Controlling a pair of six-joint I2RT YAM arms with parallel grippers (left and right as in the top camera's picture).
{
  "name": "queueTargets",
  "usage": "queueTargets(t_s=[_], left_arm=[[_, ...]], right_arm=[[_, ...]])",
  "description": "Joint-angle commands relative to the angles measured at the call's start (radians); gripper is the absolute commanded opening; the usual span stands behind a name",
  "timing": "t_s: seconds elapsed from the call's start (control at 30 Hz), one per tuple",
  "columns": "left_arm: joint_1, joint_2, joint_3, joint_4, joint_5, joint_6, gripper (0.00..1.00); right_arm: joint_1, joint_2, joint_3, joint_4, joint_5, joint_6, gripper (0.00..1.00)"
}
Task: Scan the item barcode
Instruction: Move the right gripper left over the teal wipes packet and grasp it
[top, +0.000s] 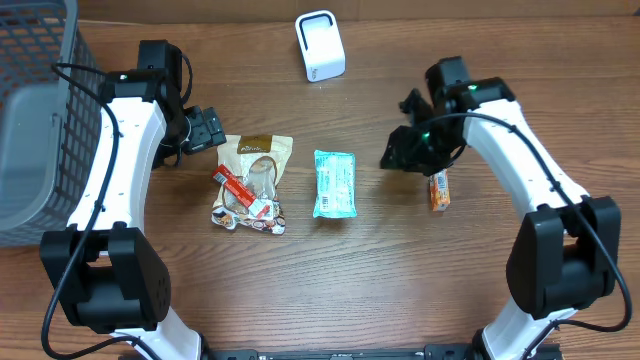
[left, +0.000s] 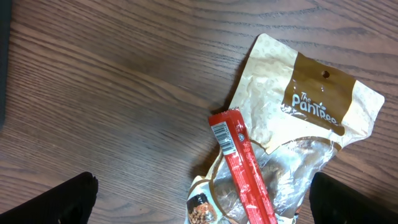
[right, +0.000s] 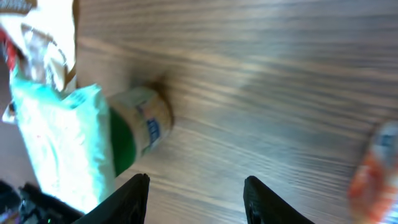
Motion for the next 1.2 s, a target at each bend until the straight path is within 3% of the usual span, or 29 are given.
queueTargets(t_s=[0.0,0.47,1.17], left_arm=[[0.0,-0.006,0.016,0.002,-0.005,0.015,1.0],[0.0,-0.006,0.017,0.002,-0.005,0.015,1.0],[0.0,-0.006,0.016,0.002,-0.005,0.015,1.0]], right_arm=[[0.051,-0.008,-0.007,0.005,-0.033,-0.005,0.51],[0.207,-0.008,-0.007,0.052,-0.029,0.027,0.51],[0.246,-0.008,-0.008,0.094,0.061,0.117,0.5]])
